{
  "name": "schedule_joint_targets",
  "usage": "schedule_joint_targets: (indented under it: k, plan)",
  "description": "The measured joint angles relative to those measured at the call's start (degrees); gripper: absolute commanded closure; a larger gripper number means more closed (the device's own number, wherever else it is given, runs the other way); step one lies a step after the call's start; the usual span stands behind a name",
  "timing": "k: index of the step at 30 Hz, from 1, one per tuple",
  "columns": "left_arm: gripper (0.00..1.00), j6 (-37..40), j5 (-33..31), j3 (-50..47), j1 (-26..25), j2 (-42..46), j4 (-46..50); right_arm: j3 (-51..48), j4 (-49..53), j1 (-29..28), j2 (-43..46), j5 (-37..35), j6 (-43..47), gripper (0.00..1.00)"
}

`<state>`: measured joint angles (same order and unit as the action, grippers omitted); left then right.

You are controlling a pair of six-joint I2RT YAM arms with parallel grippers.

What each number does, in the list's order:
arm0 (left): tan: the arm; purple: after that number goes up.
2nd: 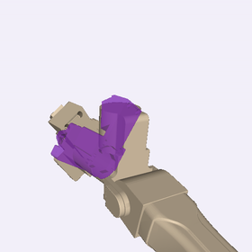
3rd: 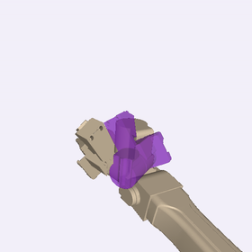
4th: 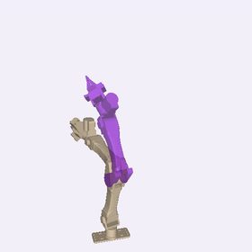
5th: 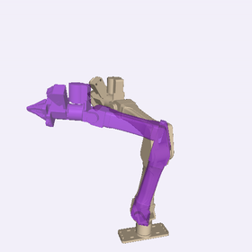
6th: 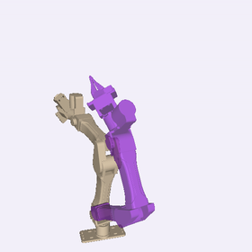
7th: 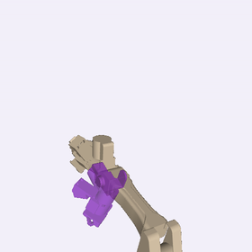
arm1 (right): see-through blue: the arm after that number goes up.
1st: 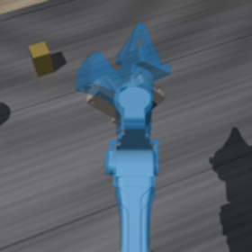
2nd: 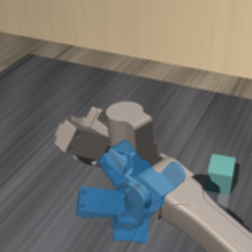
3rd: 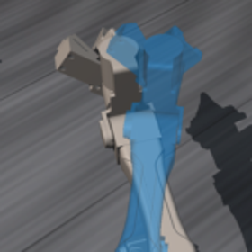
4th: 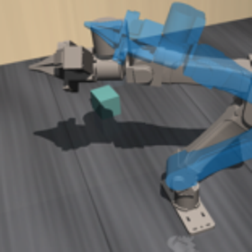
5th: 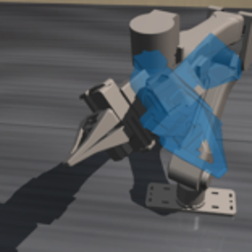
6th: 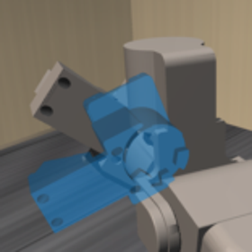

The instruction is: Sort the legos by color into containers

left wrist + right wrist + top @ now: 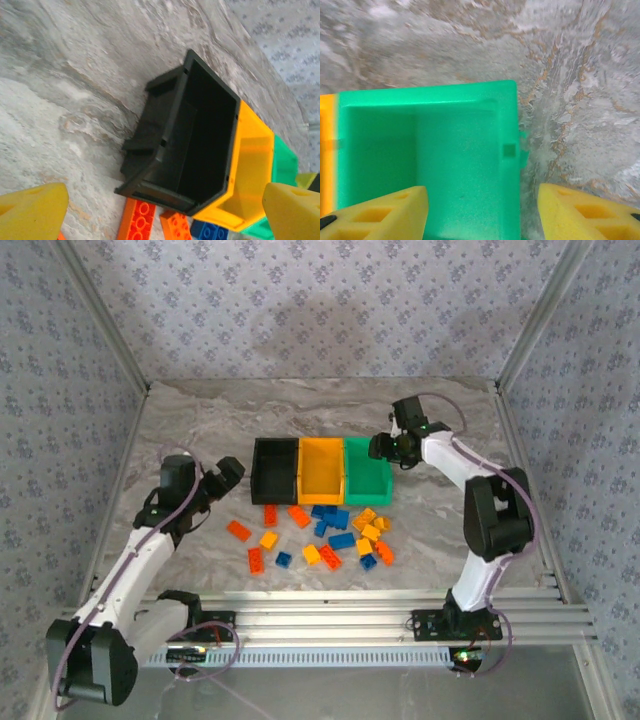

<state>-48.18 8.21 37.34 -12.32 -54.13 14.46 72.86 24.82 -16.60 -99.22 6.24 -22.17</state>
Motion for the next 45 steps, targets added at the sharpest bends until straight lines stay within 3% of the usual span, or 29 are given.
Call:
schedule_joint_targets:
  k: [8, 12, 18, 31, 40, 45]
  plan:
    - [0.01, 2.23, -3.02, 0.04, -12.85, 3.87, 3.98, -15.69, -1.95, -9.64, 22.29, -5.77, -4.35, 0.35]
    - [0.00, 2.27, -3.56, -0.35, -14.86, 4.57, 6.60, -24.50, 0.74, -16.28, 29.24, -9.20, -7.50, 0.35]
    - [0.00, 1.97, -3.54, -5.44, -15.45, 9.77, 6.99, -35.12, 6.19, -21.46, 37.86, -10.78, -12.31, 0.39]
    - [0.00, 1.62, -3.56, -6.45, -15.56, 9.94, 7.65, -41.13, 5.05, -25.55, 33.27, -9.84, -16.24, 0.46]
    - [0.00, 1.62, -3.72, -6.45, -15.56, 9.70, 7.74, -41.48, 1.84, -25.70, 30.01, -8.81, -17.29, 0.58]
    - [0.00, 1.62, -3.78, -6.45, -15.56, 9.55, 7.76, -41.55, 1.11, -25.70, 30.23, -8.57, -17.88, 0.72]
